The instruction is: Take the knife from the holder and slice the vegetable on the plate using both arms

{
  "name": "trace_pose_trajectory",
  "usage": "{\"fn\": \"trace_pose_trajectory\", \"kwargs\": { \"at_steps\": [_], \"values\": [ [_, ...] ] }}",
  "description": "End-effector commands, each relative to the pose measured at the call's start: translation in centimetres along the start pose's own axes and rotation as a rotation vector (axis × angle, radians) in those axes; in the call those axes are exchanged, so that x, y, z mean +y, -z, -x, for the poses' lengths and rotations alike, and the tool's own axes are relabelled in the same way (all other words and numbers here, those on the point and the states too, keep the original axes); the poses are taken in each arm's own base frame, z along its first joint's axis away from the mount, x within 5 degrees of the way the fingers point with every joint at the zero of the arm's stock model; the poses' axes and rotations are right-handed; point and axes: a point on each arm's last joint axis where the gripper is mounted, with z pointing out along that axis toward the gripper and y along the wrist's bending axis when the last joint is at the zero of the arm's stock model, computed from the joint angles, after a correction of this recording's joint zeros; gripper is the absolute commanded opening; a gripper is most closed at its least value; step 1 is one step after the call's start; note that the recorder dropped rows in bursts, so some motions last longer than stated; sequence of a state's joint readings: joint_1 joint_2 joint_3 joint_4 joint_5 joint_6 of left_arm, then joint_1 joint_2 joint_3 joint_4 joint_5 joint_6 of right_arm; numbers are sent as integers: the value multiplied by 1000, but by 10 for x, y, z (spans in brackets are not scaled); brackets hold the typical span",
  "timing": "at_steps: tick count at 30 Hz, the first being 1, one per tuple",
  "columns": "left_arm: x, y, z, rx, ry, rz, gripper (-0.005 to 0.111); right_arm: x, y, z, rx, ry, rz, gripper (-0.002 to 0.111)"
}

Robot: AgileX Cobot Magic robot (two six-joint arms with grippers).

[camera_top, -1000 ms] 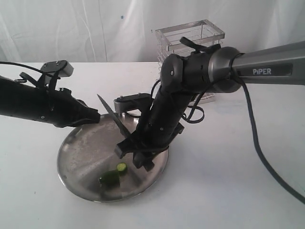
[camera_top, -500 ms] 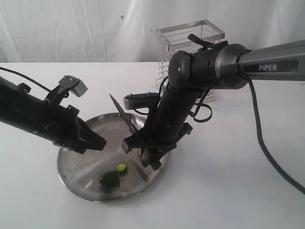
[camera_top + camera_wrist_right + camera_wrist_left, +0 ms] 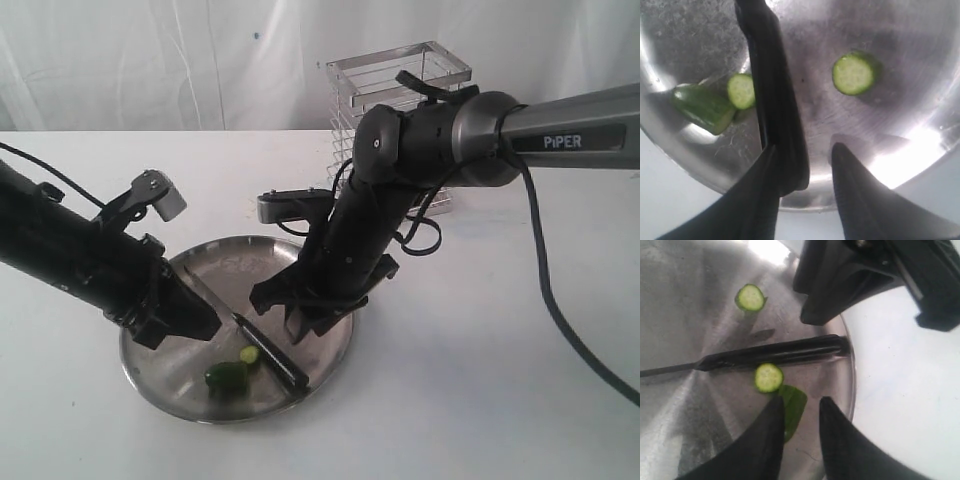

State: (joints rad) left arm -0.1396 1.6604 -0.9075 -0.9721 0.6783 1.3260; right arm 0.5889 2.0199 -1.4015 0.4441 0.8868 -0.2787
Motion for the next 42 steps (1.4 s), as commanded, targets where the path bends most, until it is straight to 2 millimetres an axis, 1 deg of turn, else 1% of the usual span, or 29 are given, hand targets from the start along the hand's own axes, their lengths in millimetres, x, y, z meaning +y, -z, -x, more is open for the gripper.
{"fn": "trace_pose_trajectory", "kwargs": {
  "at_steps": [1, 4, 8, 14, 17, 20, 26, 29, 34, 36, 38, 41, 42],
  "values": [
    [-8, -4, -4, -6, -91, -68, 49, -5, 10, 4, -46, 18, -25, 33],
    [-11, -14, -14, -1, -149, -101, 56, -8, 24, 5, -78, 19, -38, 33],
    [-16, -26, -21, 2, -270, -132, 56, -14, 52, 0, -94, 4, -36, 33],
    [-11, -33, -21, 31, -324, -35, 57, -22, 93, -15, -54, 27, -84, 33],
    [-10, -35, -23, 38, -350, -35, 57, -22, 107, -18, -86, 25, -92, 33],
    [-7, -40, -26, 51, -362, -39, 57, -19, 116, -20, -103, 31, -94, 33],
    [0, -49, -29, 37, -375, -35, 57, -14, 121, -25, -102, 23, -66, 33],
    [2, -53, -32, 47, -393, -38, 57, -15, 116, -30, -89, 16, -67, 33],
    [9, -58, -35, 50, -381, 10, 55, -19, 104, -39, -58, 0, -67, 33],
    [10, -57, -34, 47, -378, 17, 51, -21, 99, -41, -55, 6, -70, 33],
    [11, -57, -31, 39, -375, 22, 44, -22, 95, -44, -55, 2, -74, 33],
    [13, -56, -27, 29, -347, 30, 28, -24, 90, -46, -53, -5, -77, 33],
    [14, -55, -26, 28, -339, 47, 20, -24, 90, -47, -51, -6, -77, 33]
  ]
}}
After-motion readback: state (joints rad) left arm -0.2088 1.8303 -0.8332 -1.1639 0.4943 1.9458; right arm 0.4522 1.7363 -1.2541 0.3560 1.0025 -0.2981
